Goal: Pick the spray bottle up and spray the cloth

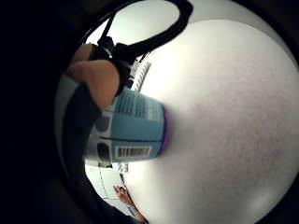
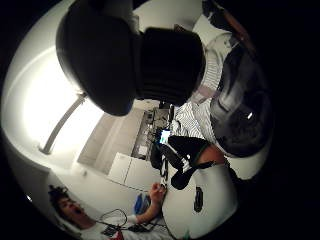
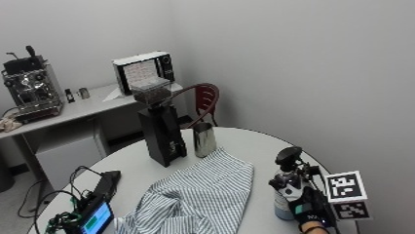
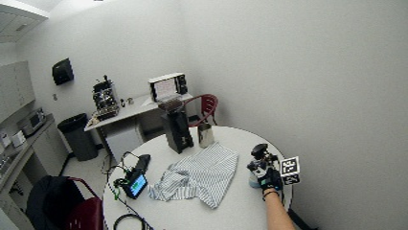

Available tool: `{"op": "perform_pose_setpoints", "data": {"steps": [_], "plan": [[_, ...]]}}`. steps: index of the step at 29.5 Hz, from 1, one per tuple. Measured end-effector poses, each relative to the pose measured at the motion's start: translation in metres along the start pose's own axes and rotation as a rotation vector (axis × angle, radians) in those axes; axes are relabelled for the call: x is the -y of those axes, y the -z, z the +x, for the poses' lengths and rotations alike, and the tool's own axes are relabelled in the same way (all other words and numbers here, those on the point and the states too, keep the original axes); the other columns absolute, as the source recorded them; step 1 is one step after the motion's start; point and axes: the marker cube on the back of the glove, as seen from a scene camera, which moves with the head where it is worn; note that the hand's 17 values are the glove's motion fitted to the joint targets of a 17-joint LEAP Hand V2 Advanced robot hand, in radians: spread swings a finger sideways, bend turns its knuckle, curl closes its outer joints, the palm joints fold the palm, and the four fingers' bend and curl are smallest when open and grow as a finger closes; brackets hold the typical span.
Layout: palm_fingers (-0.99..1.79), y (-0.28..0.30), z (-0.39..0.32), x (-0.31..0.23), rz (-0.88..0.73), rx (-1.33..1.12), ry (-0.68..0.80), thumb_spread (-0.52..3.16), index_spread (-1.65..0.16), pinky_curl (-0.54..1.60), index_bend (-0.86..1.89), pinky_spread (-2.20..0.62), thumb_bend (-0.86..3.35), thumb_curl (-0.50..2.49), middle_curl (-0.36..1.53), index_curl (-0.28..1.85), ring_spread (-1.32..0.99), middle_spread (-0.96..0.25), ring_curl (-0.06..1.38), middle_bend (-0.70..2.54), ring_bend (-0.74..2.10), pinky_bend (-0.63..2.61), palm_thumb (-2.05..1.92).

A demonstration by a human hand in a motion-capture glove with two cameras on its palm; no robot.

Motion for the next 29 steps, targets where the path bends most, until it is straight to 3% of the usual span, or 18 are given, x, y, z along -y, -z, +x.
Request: {"op": "perform_pose_setpoints", "data": {"steps": [9,29], "plan": [[0.86,0.012,0.011,-0.006,0.044,0.063,0.025,0.91,-0.29,0.33,0.12,0.22,0.05,0.36,0.4,0.19,-0.07,-0.09,0.37,0.37,0.51,0.32,0.79],[0.94,0.036,0.043,-0.028,-0.011,0.116,0.032,0.92,-0.26,0.33,0.09,0.21,-0.02,0.46,0.42,0.21,-0.1,-0.11,0.4,0.35,0.53,0.23,0.87]]}}
